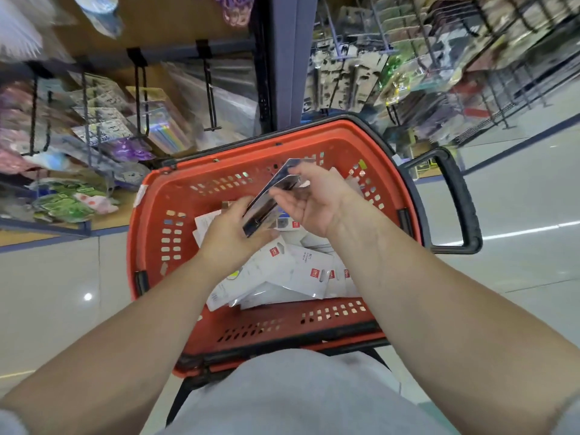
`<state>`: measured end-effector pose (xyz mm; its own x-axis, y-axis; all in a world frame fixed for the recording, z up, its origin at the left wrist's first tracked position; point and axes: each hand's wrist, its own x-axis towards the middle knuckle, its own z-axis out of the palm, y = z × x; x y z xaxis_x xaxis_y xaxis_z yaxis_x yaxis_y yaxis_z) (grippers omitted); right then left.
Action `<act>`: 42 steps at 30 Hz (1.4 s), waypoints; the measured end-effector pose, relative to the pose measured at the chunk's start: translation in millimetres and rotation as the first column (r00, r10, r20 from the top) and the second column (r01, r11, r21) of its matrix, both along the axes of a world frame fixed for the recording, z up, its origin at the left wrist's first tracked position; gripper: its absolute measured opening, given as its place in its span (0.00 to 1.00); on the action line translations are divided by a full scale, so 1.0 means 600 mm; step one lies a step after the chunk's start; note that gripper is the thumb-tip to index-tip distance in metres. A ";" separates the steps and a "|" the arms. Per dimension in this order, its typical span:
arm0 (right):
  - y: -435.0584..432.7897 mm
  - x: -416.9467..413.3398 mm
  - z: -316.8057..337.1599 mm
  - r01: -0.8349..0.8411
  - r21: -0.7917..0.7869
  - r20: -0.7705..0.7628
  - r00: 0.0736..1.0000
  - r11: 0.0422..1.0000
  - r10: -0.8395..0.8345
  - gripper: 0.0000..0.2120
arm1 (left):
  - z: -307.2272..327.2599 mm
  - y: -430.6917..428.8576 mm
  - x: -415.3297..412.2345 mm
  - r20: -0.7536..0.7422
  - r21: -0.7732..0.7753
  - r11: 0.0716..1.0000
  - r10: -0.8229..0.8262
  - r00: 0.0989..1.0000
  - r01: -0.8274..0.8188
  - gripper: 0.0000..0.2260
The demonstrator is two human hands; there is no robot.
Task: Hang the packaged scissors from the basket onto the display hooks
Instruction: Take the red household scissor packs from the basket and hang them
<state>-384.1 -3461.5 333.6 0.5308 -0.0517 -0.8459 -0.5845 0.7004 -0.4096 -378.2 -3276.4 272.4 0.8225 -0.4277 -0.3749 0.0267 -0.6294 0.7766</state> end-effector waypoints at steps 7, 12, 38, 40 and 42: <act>-0.007 -0.007 -0.026 -0.085 -0.016 0.029 0.996 0.996 0.085 0.25 | -0.013 0.014 0.029 -0.001 0.054 0.971 0.235 0.972 -0.234 0.15; 0.004 -0.041 -0.080 -0.428 -0.367 -0.048 0.895 0.826 0.443 0.18 | -0.011 0.055 0.010 -0.338 -0.196 0.828 0.446 0.828 -0.526 0.13; 0.091 -0.043 -0.254 -0.723 -0.684 -0.476 0.543 0.098 0.692 0.16 | 0.038 0.207 -0.037 -0.050 -0.084 0.640 0.763 0.645 -0.764 0.22; 0.088 -0.035 -0.224 -0.670 -0.621 -0.282 0.675 0.407 0.682 0.05 | 0.036 0.203 -0.038 -0.031 -0.057 0.672 0.738 0.674 -0.739 0.22; 0.076 -0.025 -0.185 -0.637 -0.561 -0.184 0.719 0.529 0.670 0.07 | 0.035 0.195 -0.038 -0.005 -0.039 0.705 0.708 0.706 -0.708 0.23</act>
<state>-399.2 -3416.1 222.6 0.6502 -0.1115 -0.7516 -0.7522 -0.2339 -0.6160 -400.8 -3159.5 293.2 0.8925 0.2689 -0.3621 0.4455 -0.4006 0.8006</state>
